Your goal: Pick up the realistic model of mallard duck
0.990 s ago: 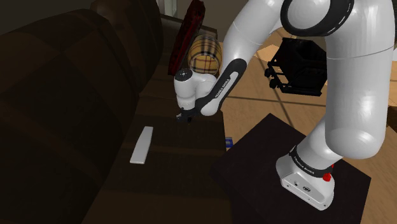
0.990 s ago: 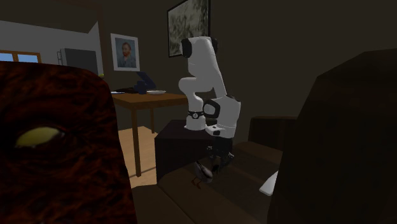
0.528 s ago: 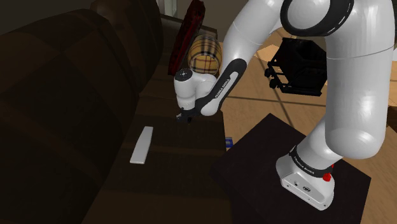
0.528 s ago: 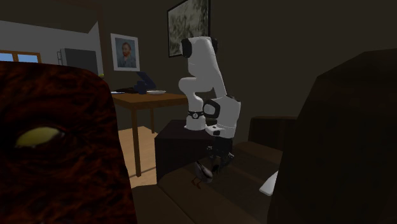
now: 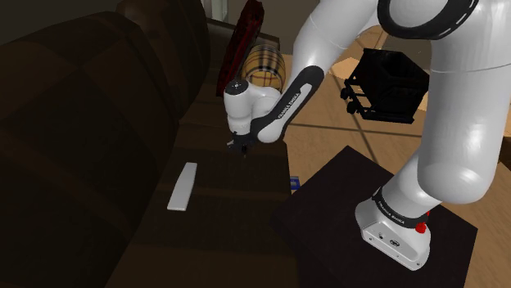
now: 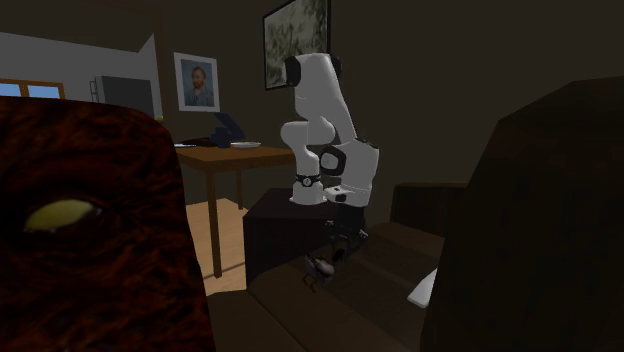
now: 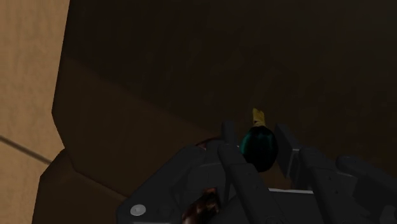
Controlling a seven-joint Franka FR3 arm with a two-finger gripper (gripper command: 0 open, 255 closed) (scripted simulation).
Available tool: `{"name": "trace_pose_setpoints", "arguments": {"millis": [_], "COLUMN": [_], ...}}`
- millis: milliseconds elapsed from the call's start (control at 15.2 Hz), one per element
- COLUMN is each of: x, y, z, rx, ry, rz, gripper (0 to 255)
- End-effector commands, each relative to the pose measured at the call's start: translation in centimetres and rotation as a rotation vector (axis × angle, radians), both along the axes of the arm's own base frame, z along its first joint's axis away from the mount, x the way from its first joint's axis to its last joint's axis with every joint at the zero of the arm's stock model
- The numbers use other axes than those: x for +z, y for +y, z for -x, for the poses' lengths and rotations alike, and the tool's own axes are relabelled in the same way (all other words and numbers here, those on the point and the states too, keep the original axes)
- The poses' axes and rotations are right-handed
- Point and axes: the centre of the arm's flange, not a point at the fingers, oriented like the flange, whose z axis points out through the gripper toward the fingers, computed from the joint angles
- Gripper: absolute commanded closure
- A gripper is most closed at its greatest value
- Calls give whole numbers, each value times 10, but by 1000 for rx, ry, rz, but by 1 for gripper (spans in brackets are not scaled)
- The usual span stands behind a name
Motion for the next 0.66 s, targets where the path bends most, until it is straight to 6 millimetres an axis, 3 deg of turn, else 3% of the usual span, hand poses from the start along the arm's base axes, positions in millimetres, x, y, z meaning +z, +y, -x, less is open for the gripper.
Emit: {"name": "trace_pose_setpoints", "arguments": {"millis": [0,462,594], "x": [11,48,49], "y": [1,1,1], "z": [0,0,0], "rx": [0,0,0], "ry": [0,0,0], "rz": [0,0,0], "gripper": [255,255,255]}}
